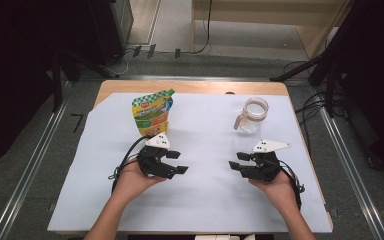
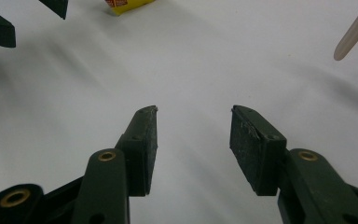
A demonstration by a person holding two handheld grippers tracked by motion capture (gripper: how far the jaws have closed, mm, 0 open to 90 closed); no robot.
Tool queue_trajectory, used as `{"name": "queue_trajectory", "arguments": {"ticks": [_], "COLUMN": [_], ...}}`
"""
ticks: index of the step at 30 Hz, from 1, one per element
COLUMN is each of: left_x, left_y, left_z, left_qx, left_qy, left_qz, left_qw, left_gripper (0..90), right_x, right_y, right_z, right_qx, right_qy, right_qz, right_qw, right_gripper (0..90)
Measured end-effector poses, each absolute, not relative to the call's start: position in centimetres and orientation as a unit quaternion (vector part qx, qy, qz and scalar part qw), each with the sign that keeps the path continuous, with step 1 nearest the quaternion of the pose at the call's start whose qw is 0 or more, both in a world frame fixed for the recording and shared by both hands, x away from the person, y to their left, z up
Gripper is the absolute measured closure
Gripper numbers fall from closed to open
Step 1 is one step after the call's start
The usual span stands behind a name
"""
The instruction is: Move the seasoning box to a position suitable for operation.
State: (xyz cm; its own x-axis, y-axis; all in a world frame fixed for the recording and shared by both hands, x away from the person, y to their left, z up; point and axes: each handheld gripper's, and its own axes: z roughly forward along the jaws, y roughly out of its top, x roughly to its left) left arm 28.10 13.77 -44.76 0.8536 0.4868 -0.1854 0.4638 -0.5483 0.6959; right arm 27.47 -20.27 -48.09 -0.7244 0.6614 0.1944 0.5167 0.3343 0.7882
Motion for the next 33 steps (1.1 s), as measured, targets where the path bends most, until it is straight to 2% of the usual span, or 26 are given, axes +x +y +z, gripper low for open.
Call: {"name": "queue_trajectory", "arguments": {"ticks": [33], "left_x": [28.3], "left_y": [14.4], "left_z": [-44.1], "left_qx": [0.873], "left_qy": [0.271], "left_qz": [0.008], "left_qw": [0.405], "left_gripper": [39.7], "right_x": [27.9], "right_y": [-21.6], "right_z": [-47.4], "right_qx": [0.366], "right_qy": [0.803], "right_qz": [0.459], "right_qw": [0.104], "right_gripper": [42.0]}}
